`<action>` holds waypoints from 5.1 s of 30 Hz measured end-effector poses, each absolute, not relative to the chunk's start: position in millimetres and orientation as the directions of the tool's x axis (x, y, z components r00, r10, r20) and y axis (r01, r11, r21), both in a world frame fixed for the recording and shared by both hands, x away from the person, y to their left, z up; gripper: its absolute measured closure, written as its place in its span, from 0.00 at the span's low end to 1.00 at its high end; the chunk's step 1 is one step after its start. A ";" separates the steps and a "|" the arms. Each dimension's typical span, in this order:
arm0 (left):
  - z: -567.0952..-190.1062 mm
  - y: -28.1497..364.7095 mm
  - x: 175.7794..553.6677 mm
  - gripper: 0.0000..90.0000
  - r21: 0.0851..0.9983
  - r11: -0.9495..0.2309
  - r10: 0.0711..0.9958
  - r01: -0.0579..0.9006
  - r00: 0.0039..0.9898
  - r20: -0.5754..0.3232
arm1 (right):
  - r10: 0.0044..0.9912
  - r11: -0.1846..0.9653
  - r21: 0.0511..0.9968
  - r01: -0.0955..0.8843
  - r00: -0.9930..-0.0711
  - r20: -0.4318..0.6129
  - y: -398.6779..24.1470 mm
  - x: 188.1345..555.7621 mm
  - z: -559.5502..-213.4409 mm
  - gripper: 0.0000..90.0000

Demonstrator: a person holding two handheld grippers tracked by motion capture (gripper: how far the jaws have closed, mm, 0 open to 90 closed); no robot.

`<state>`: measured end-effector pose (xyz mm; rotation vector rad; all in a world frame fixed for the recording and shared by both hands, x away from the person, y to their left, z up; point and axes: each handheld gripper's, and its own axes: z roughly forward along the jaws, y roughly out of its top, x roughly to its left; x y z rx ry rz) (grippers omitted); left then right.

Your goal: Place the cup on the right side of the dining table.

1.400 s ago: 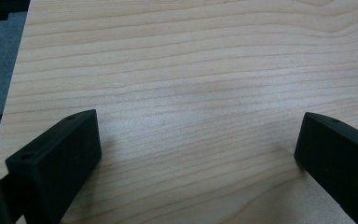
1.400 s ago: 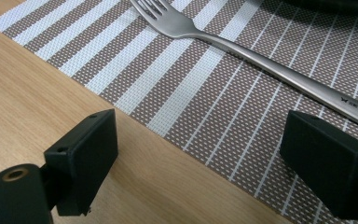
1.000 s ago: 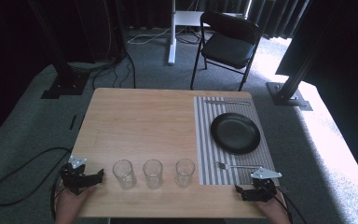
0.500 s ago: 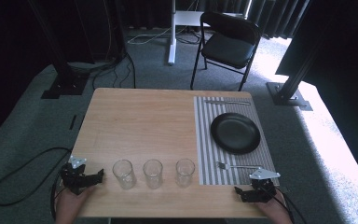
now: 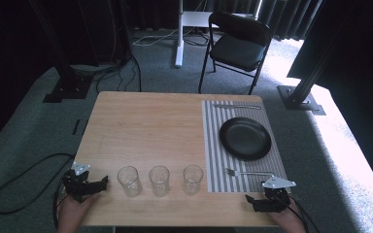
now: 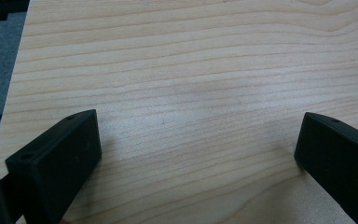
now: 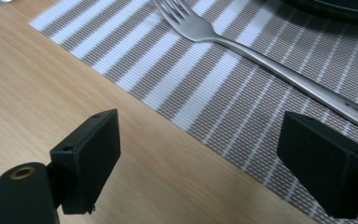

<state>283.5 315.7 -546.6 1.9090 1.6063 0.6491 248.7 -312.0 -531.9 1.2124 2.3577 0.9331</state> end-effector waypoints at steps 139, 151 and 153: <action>-546.7 315.8 283.4 0.01 0.686 -0.130 0.986 0.716 0.168 0.012 | 0.320 0.594 0.784 0.182 -0.947 -0.022 -94.8 291.6 -423.9 0.18; -546.7 315.8 283.4 0.01 0.686 -0.130 0.986 0.716 0.168 0.012 | 0.283 0.643 0.746 0.172 -0.959 -0.023 -76.9 293.7 -425.8 0.18; -546.7 315.8 283.4 0.01 0.685 -0.130 0.986 0.716 0.168 0.012 | 0.280 0.648 0.742 0.171 -0.960 -0.023 -73.9 294.9 -426.5 0.18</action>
